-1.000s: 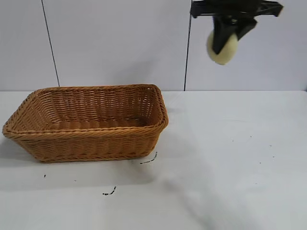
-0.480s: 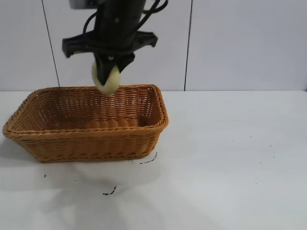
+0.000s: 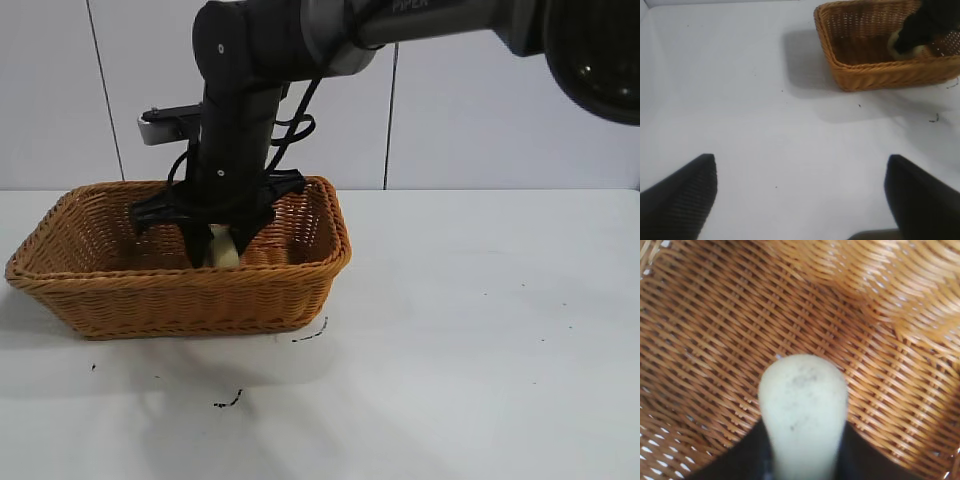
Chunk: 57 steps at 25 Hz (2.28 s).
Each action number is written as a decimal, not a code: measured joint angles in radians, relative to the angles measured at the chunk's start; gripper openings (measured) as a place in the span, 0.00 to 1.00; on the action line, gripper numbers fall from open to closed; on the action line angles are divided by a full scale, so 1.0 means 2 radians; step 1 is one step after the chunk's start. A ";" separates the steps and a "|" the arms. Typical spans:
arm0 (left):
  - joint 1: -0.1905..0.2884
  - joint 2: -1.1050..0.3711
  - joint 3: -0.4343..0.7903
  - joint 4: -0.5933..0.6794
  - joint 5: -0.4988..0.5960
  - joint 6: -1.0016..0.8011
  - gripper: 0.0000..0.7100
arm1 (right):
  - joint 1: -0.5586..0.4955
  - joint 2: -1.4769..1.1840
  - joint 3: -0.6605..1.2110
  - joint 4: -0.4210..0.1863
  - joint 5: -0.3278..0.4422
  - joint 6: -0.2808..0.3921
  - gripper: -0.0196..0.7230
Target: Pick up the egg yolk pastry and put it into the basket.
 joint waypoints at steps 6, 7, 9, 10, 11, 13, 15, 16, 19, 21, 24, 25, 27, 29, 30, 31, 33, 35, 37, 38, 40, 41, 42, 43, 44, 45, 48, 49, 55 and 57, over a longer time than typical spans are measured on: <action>0.000 0.000 0.000 0.000 0.000 0.000 0.98 | -0.035 -0.056 -0.001 -0.004 0.030 0.000 0.96; 0.000 0.000 0.000 0.000 0.000 0.000 0.98 | -0.049 -0.060 -0.001 -0.004 0.032 -0.001 0.96; 0.000 0.000 0.000 0.000 0.000 0.000 0.98 | -0.081 -0.064 -0.001 -0.004 0.037 -0.005 0.96; 0.000 0.000 0.000 0.000 0.000 0.000 0.98 | -0.096 -0.065 -0.001 -0.005 0.042 -0.006 0.96; 0.000 0.000 0.000 0.000 0.000 0.000 0.98 | -0.114 -0.067 -0.001 -0.005 0.047 -0.008 0.96; 0.000 0.000 0.000 0.000 0.000 0.000 0.98 | -0.152 -0.068 -0.001 -0.006 0.055 -0.012 0.96; 0.000 0.000 0.000 0.000 0.000 0.000 0.98 | -0.187 -0.068 -0.001 -0.006 0.058 -0.018 0.96; 0.000 0.000 0.000 0.000 0.000 0.000 0.98 | -0.206 -0.068 -0.001 -0.006 0.058 -0.018 0.96; 0.000 0.000 0.000 0.000 0.000 0.000 0.98 | -0.256 -0.069 -0.001 0.000 0.064 -0.019 0.96; 0.000 0.000 0.000 0.000 0.000 0.000 0.98 | -0.282 -0.069 -0.001 0.004 0.077 -0.022 0.96; 0.000 0.000 0.000 0.000 0.000 0.000 0.98 | -0.311 -0.069 -0.001 0.005 0.104 -0.028 0.96; 0.000 0.000 0.000 0.000 0.000 0.000 0.98 | -0.318 -0.069 -0.001 0.006 0.113 -0.030 0.96; 0.000 0.000 0.000 0.000 0.000 0.000 0.98 | -0.327 -0.069 -0.001 0.006 0.129 -0.031 0.96; 0.000 0.000 0.000 0.000 0.000 0.000 0.98 | -0.329 -0.069 -0.001 0.006 0.147 -0.034 0.96; 0.000 0.000 0.000 0.000 0.000 0.000 0.98 | -0.329 -0.069 -0.001 0.006 0.149 -0.036 0.96; 0.000 0.000 0.000 0.000 0.000 0.000 0.98 | -0.328 -0.070 -0.001 0.007 0.149 -0.036 0.96; 0.000 0.000 0.000 0.000 0.000 0.000 0.98 | -0.328 -0.074 -0.001 0.018 0.149 -0.036 0.96; 0.000 0.000 0.000 0.000 0.000 0.000 0.98 | -0.328 -0.084 0.004 0.033 0.149 -0.036 0.96; 0.000 0.000 0.000 0.000 0.000 0.000 0.98 | -0.328 -0.107 0.024 0.042 0.149 -0.036 0.96; 0.000 0.000 0.000 0.000 0.000 0.000 0.98 | -0.328 -0.122 0.038 0.042 0.149 -0.036 0.96; 0.000 0.000 0.000 0.000 0.000 0.000 0.98 | -0.328 -0.159 0.087 0.043 0.149 -0.036 0.96; 0.000 0.000 0.000 0.000 0.000 0.000 0.98 | -0.328 -0.182 0.110 0.043 0.148 -0.037 0.96; 0.000 0.000 0.000 0.000 0.000 0.000 0.98 | -0.328 -0.208 0.140 0.043 0.149 -0.037 0.96; 0.000 0.000 0.000 0.000 0.000 0.000 0.98 | -0.328 -0.231 0.171 0.043 0.149 -0.037 0.96; 0.000 0.000 0.000 0.000 0.000 0.000 0.98 | -0.328 -0.260 0.199 0.043 0.149 -0.038 0.96; 0.000 0.000 0.000 0.000 0.000 0.000 0.98 | -0.328 -0.291 0.231 0.043 0.149 -0.038 0.96; 0.000 0.000 0.000 0.000 0.000 0.000 0.98 | -0.328 -0.384 0.326 0.043 0.149 -0.038 0.96; 0.000 0.000 0.000 0.000 0.000 0.000 0.98 | -0.328 -0.418 0.359 0.043 0.149 -0.039 0.96; 0.000 0.000 0.000 0.000 0.000 0.000 0.98 | -0.328 -0.609 0.532 0.043 0.151 -0.045 0.96; 0.000 0.000 0.000 0.000 0.000 0.000 0.98 | -0.328 -0.667 0.587 0.043 0.148 -0.045 0.96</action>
